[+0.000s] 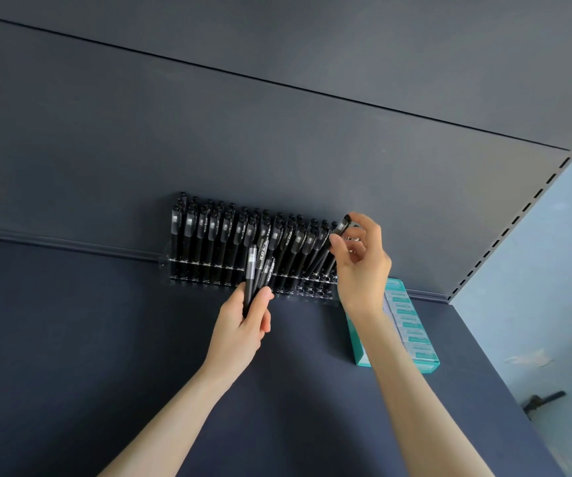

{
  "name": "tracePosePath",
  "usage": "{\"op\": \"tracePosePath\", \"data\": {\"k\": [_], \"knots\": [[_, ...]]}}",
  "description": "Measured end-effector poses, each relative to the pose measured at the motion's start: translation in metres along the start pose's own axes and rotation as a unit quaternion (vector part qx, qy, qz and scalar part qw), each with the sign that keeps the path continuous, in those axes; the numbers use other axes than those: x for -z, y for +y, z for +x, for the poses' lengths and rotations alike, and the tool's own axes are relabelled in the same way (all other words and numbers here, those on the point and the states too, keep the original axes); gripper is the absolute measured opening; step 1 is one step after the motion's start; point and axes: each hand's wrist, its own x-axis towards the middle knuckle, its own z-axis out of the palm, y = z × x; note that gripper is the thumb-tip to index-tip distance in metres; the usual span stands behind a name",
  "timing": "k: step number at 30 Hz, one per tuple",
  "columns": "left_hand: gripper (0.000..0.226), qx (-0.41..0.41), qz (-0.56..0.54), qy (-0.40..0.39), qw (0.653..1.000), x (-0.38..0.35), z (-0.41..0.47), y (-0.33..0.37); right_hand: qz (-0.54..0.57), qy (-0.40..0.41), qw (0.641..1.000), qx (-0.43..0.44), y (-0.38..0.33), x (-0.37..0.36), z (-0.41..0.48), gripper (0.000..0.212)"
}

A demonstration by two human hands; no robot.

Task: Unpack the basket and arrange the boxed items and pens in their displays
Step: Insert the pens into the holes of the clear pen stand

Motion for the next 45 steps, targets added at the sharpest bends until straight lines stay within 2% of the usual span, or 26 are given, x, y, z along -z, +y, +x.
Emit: {"op": "tracePosePath", "data": {"k": [3, 8, 18, 20, 22, 25, 27, 28, 30, 34, 36, 38, 40, 43, 45], "knots": [[0.024, 0.004, -0.003, 0.0, 1.0, -0.001, 0.0, 0.0, -0.034, -0.016, 0.999, 0.022, 0.008, -0.003, -0.003, 0.03], [0.026, 0.006, -0.006, -0.003, 1.0, -0.002, 0.0, 0.001, -0.097, -0.025, 0.993, 0.066, 0.011, -0.005, -0.006, 0.03], [0.028, 0.012, -0.007, -0.013, 1.0, -0.002, -0.001, 0.002, -0.143, -0.047, 0.988, 0.041, 0.01, -0.003, -0.011, 0.03], [0.029, 0.011, -0.002, -0.017, 1.0, -0.001, -0.001, 0.002, -0.12, -0.028, 0.992, 0.024, 0.004, 0.001, -0.016, 0.03], [0.024, 0.012, -0.008, -0.032, 0.999, -0.001, -0.002, 0.002, -0.042, -0.025, 0.999, -0.011, -0.003, 0.005, -0.026, 0.023], [0.017, 0.019, -0.027, -0.079, 0.996, -0.004, -0.004, 0.002, 0.09, -0.134, 0.981, -0.107, -0.013, 0.007, -0.042, 0.018], [0.012, 0.018, -0.024, -0.109, 0.994, -0.006, -0.006, 0.002, 0.12, -0.199, 0.963, -0.135, -0.015, 0.009, -0.049, 0.02], [0.012, 0.015, -0.019, -0.117, 0.993, -0.007, -0.007, 0.002, 0.131, -0.206, 0.96, -0.14, -0.016, 0.01, -0.051, 0.02], [0.016, 0.009, -0.005, -0.12, 0.993, -0.008, -0.007, 0.002, 0.157, -0.179, 0.96, -0.149, -0.016, 0.013, -0.051, 0.019], [0.018, 0.014, 0.006, -0.116, 0.993, -0.007, -0.008, 0.001, 0.195, -0.056, 0.964, -0.17, -0.01, 0.021, -0.046, 0.018], [0.016, 0.027, -0.008, -0.118, 0.993, -0.007, -0.008, 0.0, 0.202, -0.048, 0.963, -0.17, -0.009, 0.024, -0.046, 0.021], [0.015, 0.037, -0.023, -0.121, 0.992, -0.007, -0.008, 0.0, 0.206, -0.086, 0.961, -0.16, -0.01, 0.025, -0.047, 0.029], [0.016, 0.03, -0.009, -0.113, 0.993, -0.007, -0.008, 0.0, 0.197, -0.087, 0.965, -0.15, -0.011, 0.024, -0.047, 0.033], [0.019, 0.012, 0.018, -0.067, 0.998, -0.006, -0.008, -0.002, 0.195, -0.008, 0.972, -0.133, -0.013, 0.029, -0.034, 0.035], [0.022, 0.005, 0.016, -0.032, 0.999, -0.004, -0.006, -0.003, 0.143, 0.038, 0.984, -0.097, -0.013, 0.033, -0.021, 0.036]]}}
